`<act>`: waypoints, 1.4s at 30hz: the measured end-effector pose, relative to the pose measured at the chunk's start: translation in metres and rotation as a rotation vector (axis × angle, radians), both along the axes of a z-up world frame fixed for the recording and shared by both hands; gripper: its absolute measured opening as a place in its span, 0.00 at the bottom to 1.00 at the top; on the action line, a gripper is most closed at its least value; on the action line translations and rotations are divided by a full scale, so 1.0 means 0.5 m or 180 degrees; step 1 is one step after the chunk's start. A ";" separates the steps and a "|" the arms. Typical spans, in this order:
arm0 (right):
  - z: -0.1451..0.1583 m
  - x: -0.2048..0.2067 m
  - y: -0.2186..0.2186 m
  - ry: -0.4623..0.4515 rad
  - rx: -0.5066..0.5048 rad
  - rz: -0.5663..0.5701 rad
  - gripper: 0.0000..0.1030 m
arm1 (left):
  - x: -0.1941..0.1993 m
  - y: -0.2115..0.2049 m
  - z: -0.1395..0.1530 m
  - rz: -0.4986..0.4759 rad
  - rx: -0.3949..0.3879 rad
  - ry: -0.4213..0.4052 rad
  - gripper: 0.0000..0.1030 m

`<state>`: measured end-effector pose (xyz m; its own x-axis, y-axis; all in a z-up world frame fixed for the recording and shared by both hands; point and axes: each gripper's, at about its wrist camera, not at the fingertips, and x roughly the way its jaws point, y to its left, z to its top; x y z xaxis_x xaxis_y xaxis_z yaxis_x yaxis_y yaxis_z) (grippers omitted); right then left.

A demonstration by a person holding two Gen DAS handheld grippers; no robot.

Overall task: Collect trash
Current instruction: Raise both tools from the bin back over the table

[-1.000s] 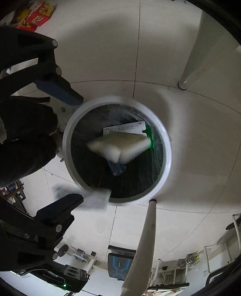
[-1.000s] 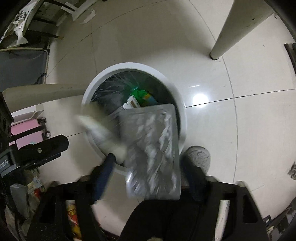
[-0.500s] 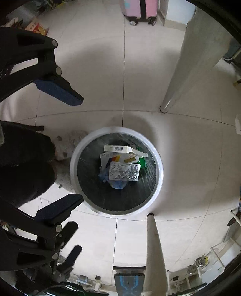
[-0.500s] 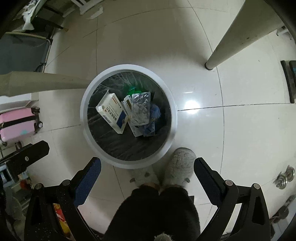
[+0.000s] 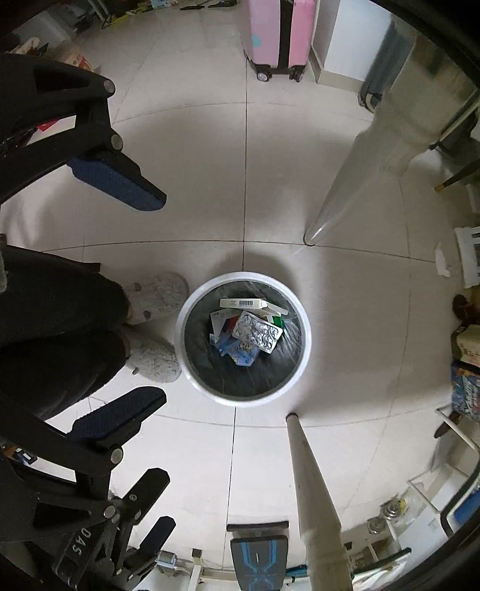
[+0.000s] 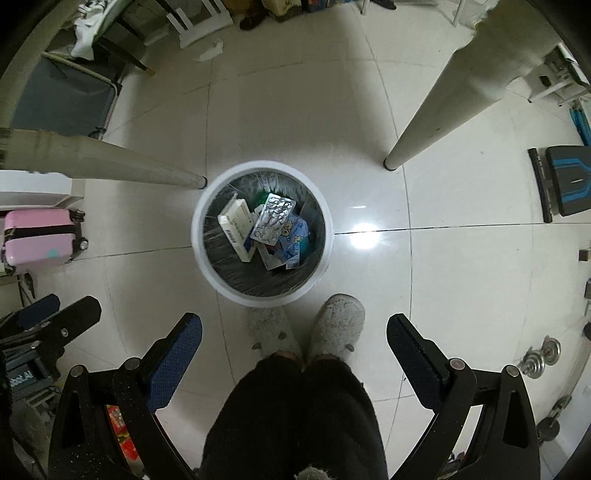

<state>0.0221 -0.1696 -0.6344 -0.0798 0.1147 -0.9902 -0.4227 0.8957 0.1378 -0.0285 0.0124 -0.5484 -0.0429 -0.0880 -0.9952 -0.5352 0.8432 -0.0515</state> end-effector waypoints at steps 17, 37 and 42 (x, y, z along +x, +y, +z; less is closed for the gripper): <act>0.489 -0.105 -0.039 -0.0227 0.0203 0.0138 0.98 | -0.088 -0.020 0.397 -0.0102 0.0119 -0.0399 0.94; 0.798 0.212 0.051 -0.0789 0.0669 -0.0456 0.98 | 0.171 0.138 0.618 0.0311 0.1063 -0.1081 1.00; 0.736 0.483 0.051 -0.0580 0.0614 -0.0931 0.98 | 0.326 0.189 0.543 0.0617 0.1116 -0.0739 1.00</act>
